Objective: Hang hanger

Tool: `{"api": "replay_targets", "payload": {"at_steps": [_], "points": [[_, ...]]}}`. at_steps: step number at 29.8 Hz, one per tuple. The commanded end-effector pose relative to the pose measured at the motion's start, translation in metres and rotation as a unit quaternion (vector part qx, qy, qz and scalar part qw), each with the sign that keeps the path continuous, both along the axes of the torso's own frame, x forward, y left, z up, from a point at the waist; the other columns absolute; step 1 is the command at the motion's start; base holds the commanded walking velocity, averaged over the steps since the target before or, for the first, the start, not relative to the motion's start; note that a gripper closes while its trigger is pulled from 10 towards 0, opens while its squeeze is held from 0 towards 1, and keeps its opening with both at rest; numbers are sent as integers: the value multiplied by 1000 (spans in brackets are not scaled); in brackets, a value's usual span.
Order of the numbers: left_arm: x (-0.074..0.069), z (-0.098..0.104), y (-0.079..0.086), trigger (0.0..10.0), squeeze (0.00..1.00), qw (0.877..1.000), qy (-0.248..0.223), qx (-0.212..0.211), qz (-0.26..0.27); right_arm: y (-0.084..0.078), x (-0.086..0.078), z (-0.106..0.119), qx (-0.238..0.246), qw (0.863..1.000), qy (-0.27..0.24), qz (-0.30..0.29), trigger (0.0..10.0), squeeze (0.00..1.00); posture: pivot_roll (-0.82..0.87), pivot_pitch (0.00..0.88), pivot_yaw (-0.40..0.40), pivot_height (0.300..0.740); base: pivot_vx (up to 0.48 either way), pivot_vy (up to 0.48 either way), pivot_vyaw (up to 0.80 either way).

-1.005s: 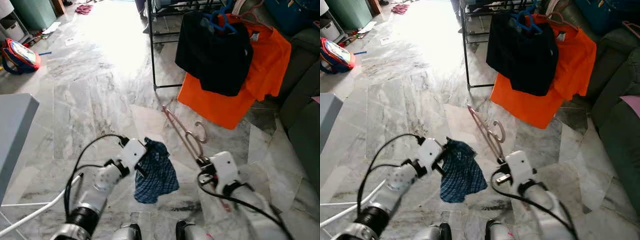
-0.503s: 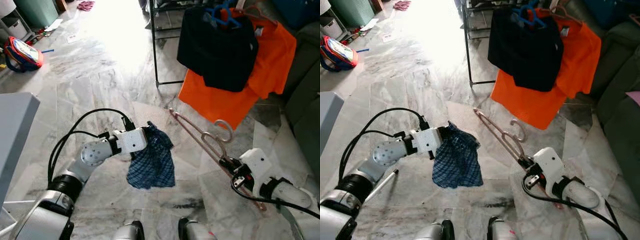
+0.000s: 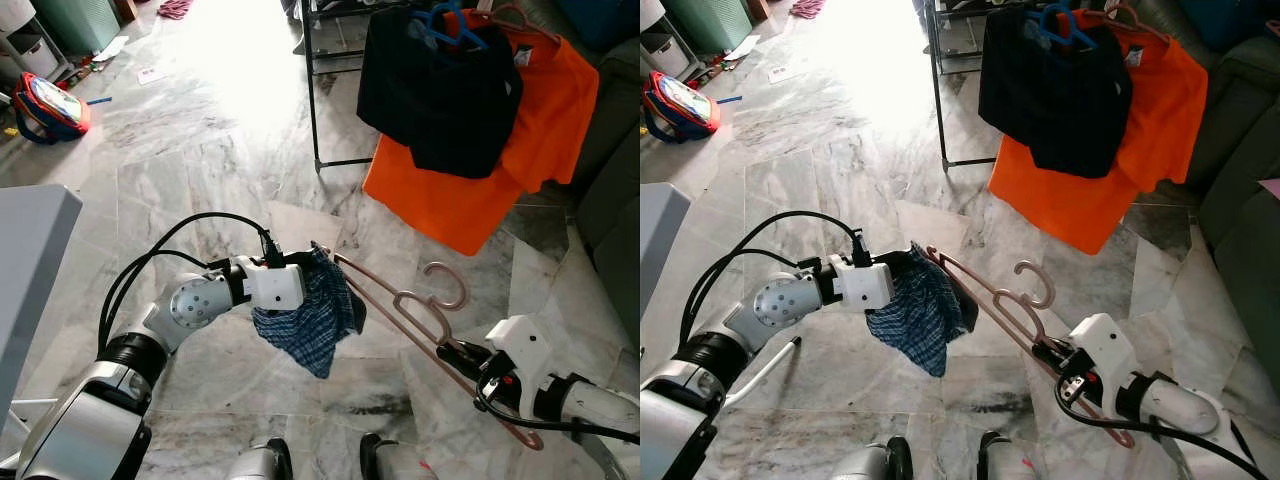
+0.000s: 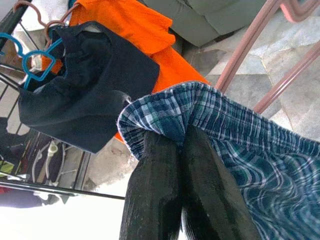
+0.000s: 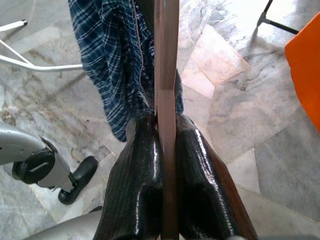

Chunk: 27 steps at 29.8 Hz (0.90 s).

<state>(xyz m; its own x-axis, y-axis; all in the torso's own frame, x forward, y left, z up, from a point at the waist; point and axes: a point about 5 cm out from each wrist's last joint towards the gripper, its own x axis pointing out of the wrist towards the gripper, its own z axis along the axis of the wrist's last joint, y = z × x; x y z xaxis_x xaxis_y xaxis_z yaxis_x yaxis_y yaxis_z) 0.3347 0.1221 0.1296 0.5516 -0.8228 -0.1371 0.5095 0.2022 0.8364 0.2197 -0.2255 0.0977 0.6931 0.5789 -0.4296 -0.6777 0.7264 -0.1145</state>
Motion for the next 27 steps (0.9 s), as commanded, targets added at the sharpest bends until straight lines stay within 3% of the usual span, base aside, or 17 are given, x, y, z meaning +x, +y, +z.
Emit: {"api": "replay_targets", "payload": {"at_steps": [1,8,9,14,18,27], "points": [[0,-1,6,10000,0,1000,-5,12,3,-2,-3,3,0,1000,5,11,10000,0,-138,235,103,740,0,0,0],[2,-1,9,10000,0,1000,-13,17,12,-19,-12,9,-41,998,28,30,10000,0,-134,234,97,740,0,0,0],[2,0,10,10000,0,1000,-14,18,12,-29,-12,13,-58,998,27,25,10000,0,-134,234,97,740,0,0,0],[1,-2,10,10000,0,1000,-6,13,10,-45,-5,20,-79,997,6,-6,10000,0,-132,236,98,740,0,0,0],[0,-3,9,10000,0,1000,-10,11,4,-44,-4,20,-72,997,10,-2,10000,0,-130,236,99,740,0,0,0],[-5,1,-3,10000,0,999,-15,-3,-35,-26,-3,8,-41,998,34,38,10000,0,-126,235,100,740,0,0,0]]}}
